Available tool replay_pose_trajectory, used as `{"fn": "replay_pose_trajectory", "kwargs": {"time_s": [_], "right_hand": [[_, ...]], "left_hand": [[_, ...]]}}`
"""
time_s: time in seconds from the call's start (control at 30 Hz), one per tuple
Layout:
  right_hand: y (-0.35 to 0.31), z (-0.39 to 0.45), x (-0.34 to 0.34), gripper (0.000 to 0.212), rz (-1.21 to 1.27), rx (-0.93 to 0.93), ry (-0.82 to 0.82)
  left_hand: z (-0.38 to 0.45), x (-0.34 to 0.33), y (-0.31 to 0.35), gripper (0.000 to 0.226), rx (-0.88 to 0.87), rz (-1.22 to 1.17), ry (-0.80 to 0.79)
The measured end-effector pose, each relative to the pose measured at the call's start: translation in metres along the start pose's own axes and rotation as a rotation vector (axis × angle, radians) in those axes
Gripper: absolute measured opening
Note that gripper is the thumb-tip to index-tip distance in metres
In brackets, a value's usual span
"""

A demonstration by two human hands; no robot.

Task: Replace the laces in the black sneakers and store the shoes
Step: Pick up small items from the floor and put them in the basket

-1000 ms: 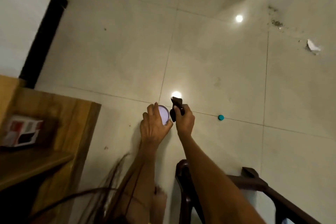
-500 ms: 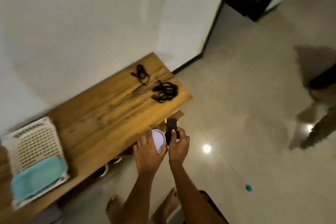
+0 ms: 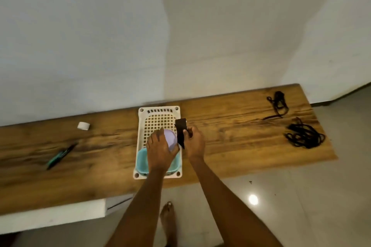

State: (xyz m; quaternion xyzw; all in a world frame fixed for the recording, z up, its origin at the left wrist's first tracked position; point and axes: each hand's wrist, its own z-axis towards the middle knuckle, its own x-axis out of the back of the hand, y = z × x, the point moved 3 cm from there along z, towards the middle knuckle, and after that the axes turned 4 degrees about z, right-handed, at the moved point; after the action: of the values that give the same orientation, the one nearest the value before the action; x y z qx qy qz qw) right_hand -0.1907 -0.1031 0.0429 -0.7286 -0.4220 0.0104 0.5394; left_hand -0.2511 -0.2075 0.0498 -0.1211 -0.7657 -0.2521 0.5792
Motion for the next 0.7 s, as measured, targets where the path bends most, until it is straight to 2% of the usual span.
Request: {"fn": "replay_pose_trajectory", "kwargs": {"time_s": [0.17,0.27,0.47,0.63,0.7], "right_hand": [[-0.017,0.037,-0.063,0.025,-0.146,0.045,-0.103],[-0.014,0.051,-0.088,0.026,-0.229,0.013,-0.136],[0.004,0.063,-0.102,0.029,-0.320,-0.057,-0.123],[0.005,0.056,-0.090,0.027,-0.209,-0.048,-0.077],[0.005,0.046,-0.080,0.026,-0.172,-0.016,-0.021]], "left_hand": [[0.051,-0.008,-0.069,0.078,0.072,-0.064,-0.099],[0.071,-0.014,-0.085,0.077,0.001,0.009,-0.117],[0.097,-0.038,-0.081,0.073,-0.201,0.246,-0.170],[0.094,-0.039,-0.074,0.071,-0.140,0.261,-0.216],[0.087,-0.032,-0.066,0.067,-0.163,0.268,-0.174]]}}
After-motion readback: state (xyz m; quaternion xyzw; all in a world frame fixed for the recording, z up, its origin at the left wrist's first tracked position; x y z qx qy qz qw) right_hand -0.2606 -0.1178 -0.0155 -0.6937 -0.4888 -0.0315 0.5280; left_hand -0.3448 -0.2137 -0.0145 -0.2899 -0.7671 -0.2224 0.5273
